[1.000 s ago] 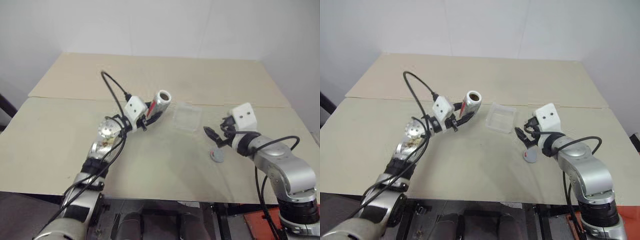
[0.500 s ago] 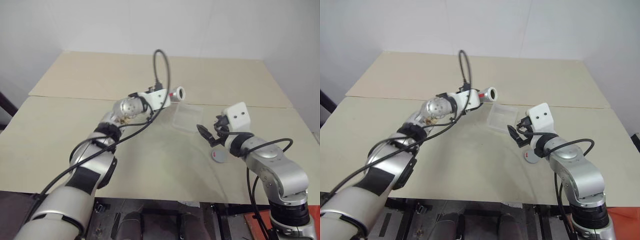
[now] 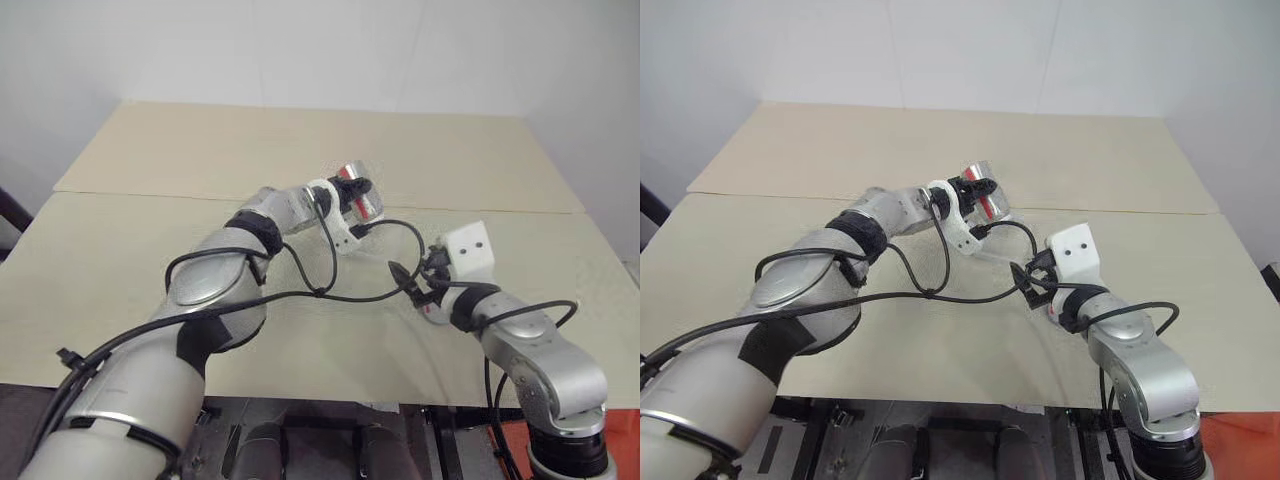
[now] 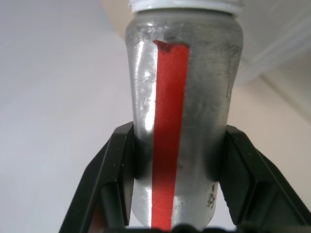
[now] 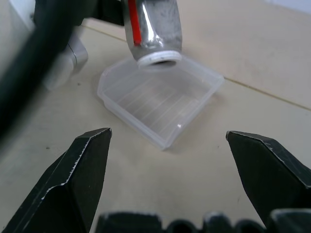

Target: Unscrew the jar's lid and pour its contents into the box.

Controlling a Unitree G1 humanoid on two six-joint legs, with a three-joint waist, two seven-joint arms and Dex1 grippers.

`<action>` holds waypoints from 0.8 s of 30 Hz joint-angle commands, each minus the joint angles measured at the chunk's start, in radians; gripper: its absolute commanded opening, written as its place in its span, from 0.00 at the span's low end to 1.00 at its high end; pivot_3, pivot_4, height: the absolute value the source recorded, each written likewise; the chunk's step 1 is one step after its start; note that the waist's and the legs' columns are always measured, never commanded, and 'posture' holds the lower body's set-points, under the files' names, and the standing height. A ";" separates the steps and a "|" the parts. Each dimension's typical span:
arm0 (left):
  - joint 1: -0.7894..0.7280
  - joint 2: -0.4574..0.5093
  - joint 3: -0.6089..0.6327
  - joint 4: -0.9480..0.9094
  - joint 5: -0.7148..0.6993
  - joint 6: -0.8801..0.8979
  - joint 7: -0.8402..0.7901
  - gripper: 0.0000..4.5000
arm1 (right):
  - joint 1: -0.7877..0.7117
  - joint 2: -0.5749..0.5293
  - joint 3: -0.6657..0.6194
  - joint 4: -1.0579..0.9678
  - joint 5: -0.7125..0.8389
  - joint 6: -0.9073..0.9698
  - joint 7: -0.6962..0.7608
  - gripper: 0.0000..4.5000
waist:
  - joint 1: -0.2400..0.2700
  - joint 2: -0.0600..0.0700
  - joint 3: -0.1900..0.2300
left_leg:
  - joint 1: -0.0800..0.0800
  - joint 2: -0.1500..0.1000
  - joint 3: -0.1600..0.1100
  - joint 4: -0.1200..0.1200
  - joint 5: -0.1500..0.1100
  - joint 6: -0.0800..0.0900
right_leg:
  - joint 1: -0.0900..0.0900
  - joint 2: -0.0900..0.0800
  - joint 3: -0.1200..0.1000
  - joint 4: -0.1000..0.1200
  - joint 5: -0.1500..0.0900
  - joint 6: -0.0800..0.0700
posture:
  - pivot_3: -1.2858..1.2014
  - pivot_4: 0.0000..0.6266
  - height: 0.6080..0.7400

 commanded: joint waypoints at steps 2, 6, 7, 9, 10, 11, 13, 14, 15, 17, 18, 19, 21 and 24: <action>-0.047 -0.011 0.017 0.006 -0.007 0.038 0.015 0.46 | 0.011 0.008 -0.036 -0.062 -0.011 0.013 -0.020 0.99 | 0.000 0.000 0.000 | 0.000 0.000 0.000 0.000 0.000 0.000 | 0.000 0.000 0.000 0.000 0.000 0.000 | 0.52 0.24 1.00; -0.035 -0.014 0.090 0.007 -0.074 0.030 -0.036 0.46 | 0.025 0.005 -0.034 -0.065 -0.013 0.015 -0.021 0.99 | 0.000 0.000 0.000 | 0.000 0.000 0.000 0.000 0.000 0.000 | 0.000 0.000 0.000 0.000 0.000 0.000 | 0.52 0.24 1.00; -0.032 -0.012 0.093 0.007 -0.073 0.029 -0.036 0.46 | 0.027 0.003 -0.033 -0.063 -0.013 0.014 -0.019 0.99 | 0.000 0.000 0.000 | 0.000 0.000 0.000 0.000 0.000 0.000 | 0.000 0.000 0.000 0.000 0.000 0.000 | 0.52 0.24 1.00; -0.025 -0.007 0.096 0.006 -0.073 0.032 -0.040 0.46 | 0.026 -0.004 -0.022 -0.053 -0.019 0.008 -0.014 0.99 | 0.000 0.000 0.000 | 0.000 0.000 0.000 0.000 0.000 0.000 | 0.000 0.000 0.000 0.000 0.000 0.000 | 0.52 0.24 1.00; -0.023 -0.005 0.094 0.006 -0.069 0.034 -0.039 0.46 | 0.026 -0.008 -0.018 -0.049 -0.023 0.005 -0.012 0.99 | 0.000 0.000 0.000 | 0.000 0.000 0.000 0.001 0.000 0.000 | 0.000 0.000 0.000 0.001 0.000 0.000 | 0.52 0.24 1.00; -0.018 -0.004 0.119 0.005 -0.093 0.030 -0.055 0.46 | 0.025 -0.009 -0.015 -0.044 -0.025 0.003 -0.010 0.99 | 0.000 0.000 0.000 | 0.000 0.000 0.000 0.001 0.000 0.000 | 0.000 0.000 0.000 0.001 0.000 0.000 | 0.52 0.24 1.00; 0.004 -0.004 0.264 0.005 -0.241 0.003 -0.182 0.46 | 0.022 -0.018 0.001 -0.028 -0.039 -0.009 -0.004 0.99 | -0.001 0.000 0.000 | 0.000 0.000 0.000 0.001 0.000 0.000 | 0.000 0.000 0.000 0.001 0.000 0.000 | 0.52 0.24 1.00; 0.021 -0.005 0.348 0.003 -0.326 -0.010 -0.251 0.46 | 0.021 -0.019 0.006 -0.020 -0.045 -0.014 -0.002 0.99 | -0.002 0.000 0.000 | 0.000 0.000 0.000 0.001 0.000 0.000 | 0.000 0.000 0.000 0.001 0.000 0.000 | 0.52 0.24 1.00; 0.032 -0.005 0.402 0.000 -0.377 -0.017 -0.297 0.46 | 0.021 -0.019 0.008 -0.016 -0.049 -0.017 0.001 0.99 | -0.002 0.000 0.000 | 0.000 0.000 0.000 0.001 0.000 0.000 | 0.000 0.000 0.000 0.001 0.000 0.000 | 0.52 0.24 1.00; 0.079 -0.012 0.585 -0.008 -0.563 -0.001 -0.462 0.46 | 0.015 -0.012 0.009 -0.007 -0.051 -0.021 0.007 0.99 | -0.003 0.000 0.000 | 0.000 0.000 0.000 0.002 0.000 0.000 | -0.001 0.000 0.000 0.002 0.000 0.000 | 0.52 0.24 1.00; 0.102 -0.027 0.711 -0.013 -0.689 0.039 -0.544 0.46 | 0.012 -0.012 0.012 -0.004 -0.055 -0.024 0.010 0.99 | -0.003 0.000 0.000 | 0.000 0.000 0.000 0.002 0.000 0.000 | 0.000 0.000 0.000 0.002 0.000 0.000 | 0.52 0.24 1.00; 0.122 -0.044 0.842 -0.020 -0.823 0.091 -0.621 0.46 | 0.008 -0.011 0.015 0.000 -0.058 -0.027 0.012 0.99 | -0.004 0.000 0.000 | 0.000 0.000 0.000 0.002 0.000 0.000 | -0.001 0.000 0.000 0.002 0.000 0.000 | 0.52 0.24 1.00; 0.147 -0.063 1.006 -0.033 -0.979 0.162 -0.704 0.46 | 0.003 -0.009 0.018 0.007 -0.063 -0.033 0.014 0.99 | -0.005 0.000 0.000 | 0.000 0.000 0.000 0.003 0.000 0.000 | 0.000 0.000 0.000 0.002 0.000 0.000 | 0.52 0.24 1.00; 0.174 -0.081 1.194 -0.050 -1.160 0.267 -0.773 0.46 | -0.008 -0.004 0.021 0.017 -0.067 -0.038 0.019 0.99 | -0.006 0.000 0.000 | 0.000 0.000 -0.001 0.004 0.000 0.000 | 0.000 0.000 0.000 0.003 0.000 0.000 | 0.52 0.24 1.00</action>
